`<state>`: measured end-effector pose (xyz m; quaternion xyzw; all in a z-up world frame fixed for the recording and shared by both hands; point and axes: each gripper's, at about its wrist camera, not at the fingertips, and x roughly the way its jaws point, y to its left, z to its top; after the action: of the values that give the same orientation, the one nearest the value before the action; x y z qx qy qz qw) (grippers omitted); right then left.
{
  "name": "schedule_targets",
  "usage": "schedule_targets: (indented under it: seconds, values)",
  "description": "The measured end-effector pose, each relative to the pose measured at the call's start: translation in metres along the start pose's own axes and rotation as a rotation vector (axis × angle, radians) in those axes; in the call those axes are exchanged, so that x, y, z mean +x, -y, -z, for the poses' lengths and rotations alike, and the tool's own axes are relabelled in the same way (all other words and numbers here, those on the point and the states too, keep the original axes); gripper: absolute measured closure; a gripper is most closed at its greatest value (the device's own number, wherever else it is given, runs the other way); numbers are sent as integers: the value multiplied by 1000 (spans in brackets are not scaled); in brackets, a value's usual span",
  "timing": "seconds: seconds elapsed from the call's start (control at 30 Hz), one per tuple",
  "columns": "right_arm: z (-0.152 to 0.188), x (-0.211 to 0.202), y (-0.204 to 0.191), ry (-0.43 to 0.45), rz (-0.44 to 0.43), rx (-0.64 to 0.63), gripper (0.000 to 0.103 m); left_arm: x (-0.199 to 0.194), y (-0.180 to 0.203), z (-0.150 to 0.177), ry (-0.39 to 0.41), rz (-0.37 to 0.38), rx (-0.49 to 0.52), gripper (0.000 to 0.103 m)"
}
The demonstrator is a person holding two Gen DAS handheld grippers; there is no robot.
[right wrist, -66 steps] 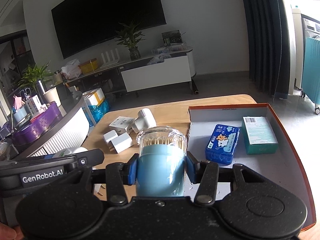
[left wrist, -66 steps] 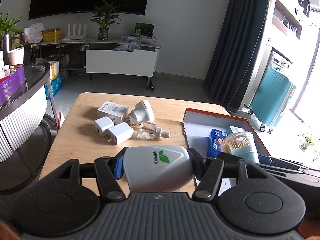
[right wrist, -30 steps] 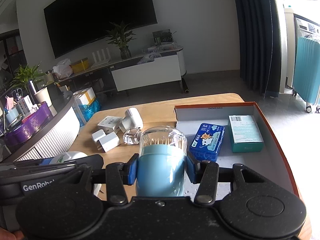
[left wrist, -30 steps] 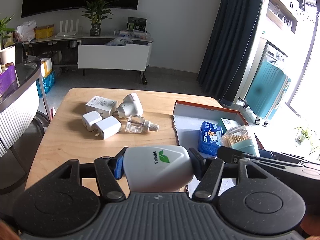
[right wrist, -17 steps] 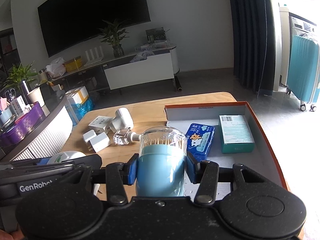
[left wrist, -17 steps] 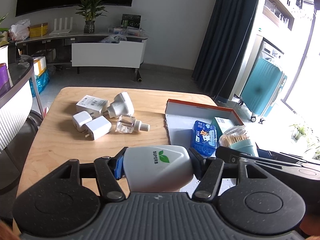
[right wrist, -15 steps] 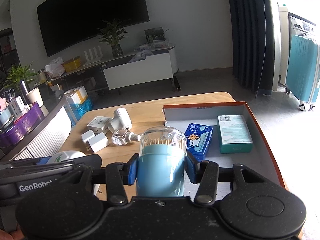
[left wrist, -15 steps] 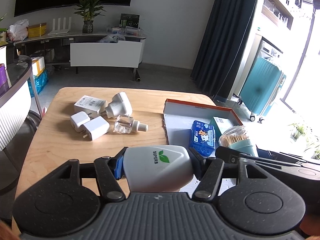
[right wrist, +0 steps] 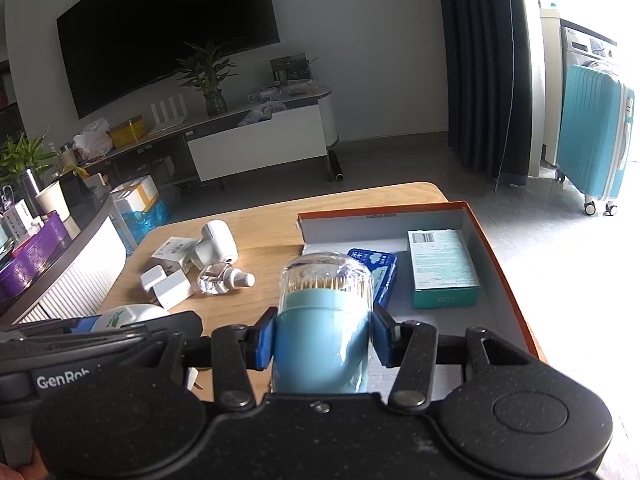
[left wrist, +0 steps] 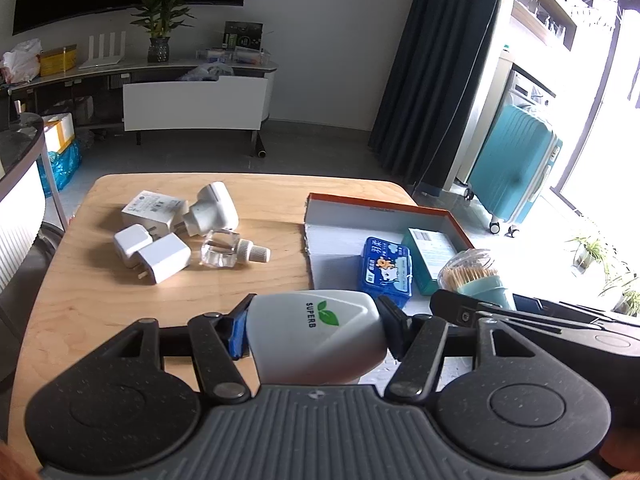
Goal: Organize rigid objects
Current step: 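Carry white adapter with left tool while right tool carries blue bottle over box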
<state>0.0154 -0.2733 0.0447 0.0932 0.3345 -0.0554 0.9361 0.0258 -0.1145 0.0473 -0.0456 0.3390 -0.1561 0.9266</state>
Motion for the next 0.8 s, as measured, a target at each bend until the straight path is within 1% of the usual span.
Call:
schedule_targets:
  seconds: [0.43, 0.8]
  values:
    - [-2, -6, 32, 2, 60, 33, 45, 15, 29, -4, -26, 49, 39, 40]
    - [-2, -9, 55, 11, 91, 68, 45, 26, 48, -3, -48, 79, 71, 40]
